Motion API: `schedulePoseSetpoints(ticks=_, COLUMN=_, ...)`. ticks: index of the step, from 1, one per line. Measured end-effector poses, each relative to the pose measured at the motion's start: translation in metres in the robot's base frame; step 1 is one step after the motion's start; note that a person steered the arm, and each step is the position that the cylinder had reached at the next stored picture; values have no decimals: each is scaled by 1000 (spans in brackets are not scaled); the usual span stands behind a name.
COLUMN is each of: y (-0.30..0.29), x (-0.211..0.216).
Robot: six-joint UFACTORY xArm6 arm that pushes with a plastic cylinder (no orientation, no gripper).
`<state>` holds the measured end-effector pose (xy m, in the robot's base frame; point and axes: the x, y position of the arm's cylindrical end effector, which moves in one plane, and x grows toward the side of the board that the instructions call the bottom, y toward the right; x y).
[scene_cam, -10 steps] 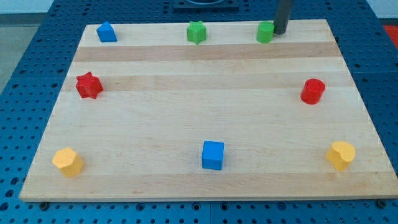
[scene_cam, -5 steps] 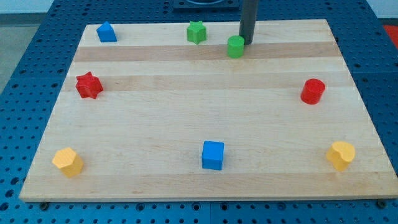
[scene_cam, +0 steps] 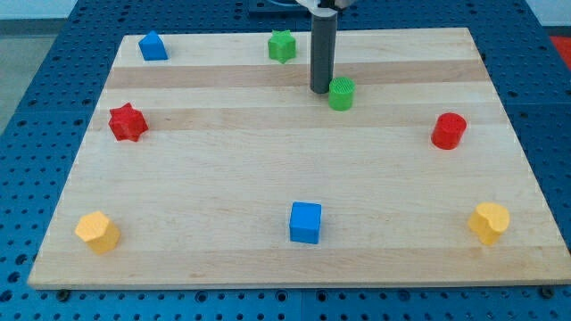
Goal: Move the green circle towards center of the board
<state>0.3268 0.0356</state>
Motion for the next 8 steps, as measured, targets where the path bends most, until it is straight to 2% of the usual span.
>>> schedulePoseSetpoints(ticks=1, y=14, x=-19)
schedulePoseSetpoints(ticks=2, y=72, x=-43)
schedulePoseSetpoints(ticks=3, y=112, x=-27)
schedulePoseSetpoints(ticks=4, y=97, x=-4)
schedulePoseSetpoints(ticks=6, y=6, x=9)
schedulePoseSetpoints(ticks=7, y=-14, x=11)
schedulePoseSetpoints(ticks=8, y=39, x=-27)
